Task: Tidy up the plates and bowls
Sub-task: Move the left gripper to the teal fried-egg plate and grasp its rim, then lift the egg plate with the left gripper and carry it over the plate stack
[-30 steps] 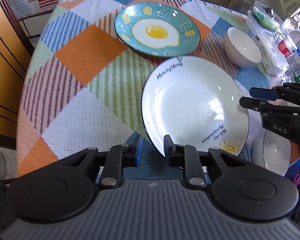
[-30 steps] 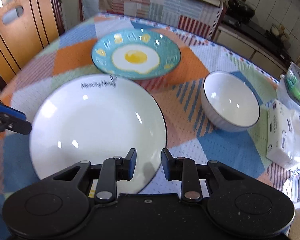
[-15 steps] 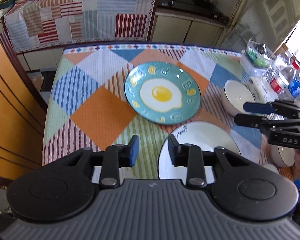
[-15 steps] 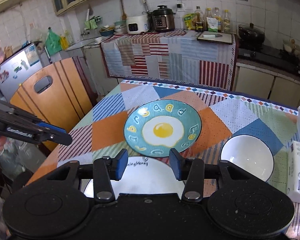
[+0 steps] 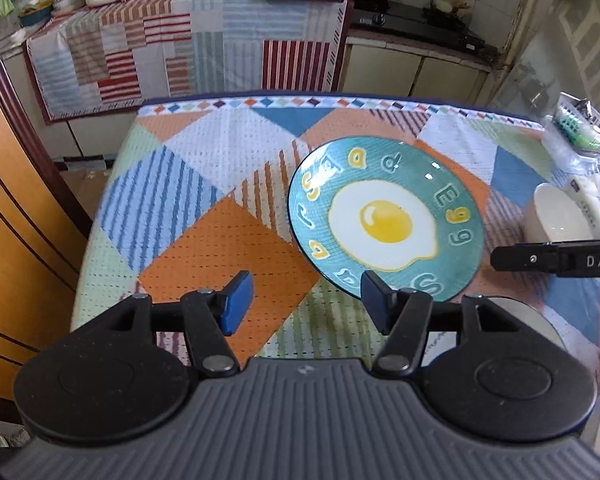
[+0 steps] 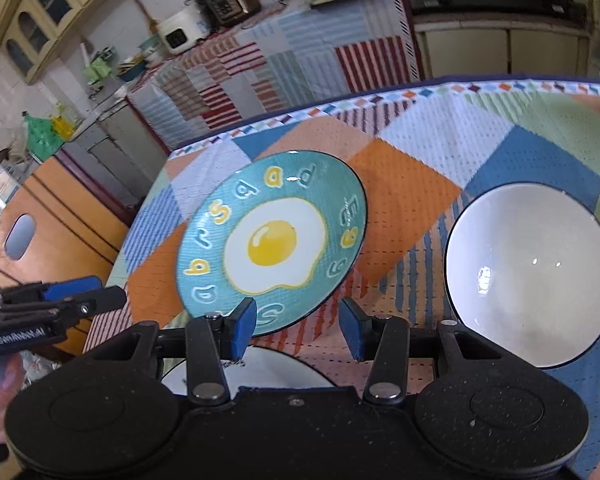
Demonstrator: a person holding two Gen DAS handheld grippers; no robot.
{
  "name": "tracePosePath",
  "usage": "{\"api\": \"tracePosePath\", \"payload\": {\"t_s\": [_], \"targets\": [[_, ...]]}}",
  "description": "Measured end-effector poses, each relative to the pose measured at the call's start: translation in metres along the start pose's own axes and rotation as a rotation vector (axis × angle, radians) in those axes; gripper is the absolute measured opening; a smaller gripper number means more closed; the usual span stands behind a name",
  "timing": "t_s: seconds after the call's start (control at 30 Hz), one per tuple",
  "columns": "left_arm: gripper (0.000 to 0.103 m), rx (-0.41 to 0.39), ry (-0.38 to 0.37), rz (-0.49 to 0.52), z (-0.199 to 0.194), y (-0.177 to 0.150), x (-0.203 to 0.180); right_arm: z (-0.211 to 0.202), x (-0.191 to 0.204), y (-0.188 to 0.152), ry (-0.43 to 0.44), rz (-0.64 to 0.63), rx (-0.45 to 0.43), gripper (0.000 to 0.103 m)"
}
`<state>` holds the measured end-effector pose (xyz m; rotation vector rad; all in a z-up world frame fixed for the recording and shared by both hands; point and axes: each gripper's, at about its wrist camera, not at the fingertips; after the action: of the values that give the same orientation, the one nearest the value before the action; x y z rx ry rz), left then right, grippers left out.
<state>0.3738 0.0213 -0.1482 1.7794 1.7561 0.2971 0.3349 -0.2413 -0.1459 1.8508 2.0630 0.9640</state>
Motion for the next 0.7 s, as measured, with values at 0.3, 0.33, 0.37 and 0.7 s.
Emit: {"api": "tracePosePath", "payload": {"t_s": [0.3, 0.33, 0.37, 0.7], "targets": [[0.060, 0.040, -0.032, -0.124, 0.044, 0.007, 0.014, 0.028, -0.006, 0.005, -0.017, 0.053, -0.006, 0.051], [0.060, 0.038, -0.031, -0.130, 0.047, 0.007, 0.015, 0.030, -0.006, 0.005, -0.017, 0.050, -0.005, 0.051], [0.060, 0.038, -0.029, -0.136, 0.051, 0.009, 0.015, 0.034, -0.005, 0.006, -0.025, 0.047, -0.002, 0.050], [0.037, 0.059, -0.071, -0.170, 0.079, 0.010, 0.018, 0.049, -0.017, 0.003, -0.054, 0.077, 0.001, 0.019]]}}
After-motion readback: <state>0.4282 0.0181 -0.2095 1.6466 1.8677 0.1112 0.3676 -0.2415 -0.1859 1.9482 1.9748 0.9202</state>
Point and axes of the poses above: each gripper's, at about its wrist camera, not at the fingertips, and z roughly the way its jaws point, x to its left, y to its top, and after that the axes turned 13 degrees about -z, right-handed
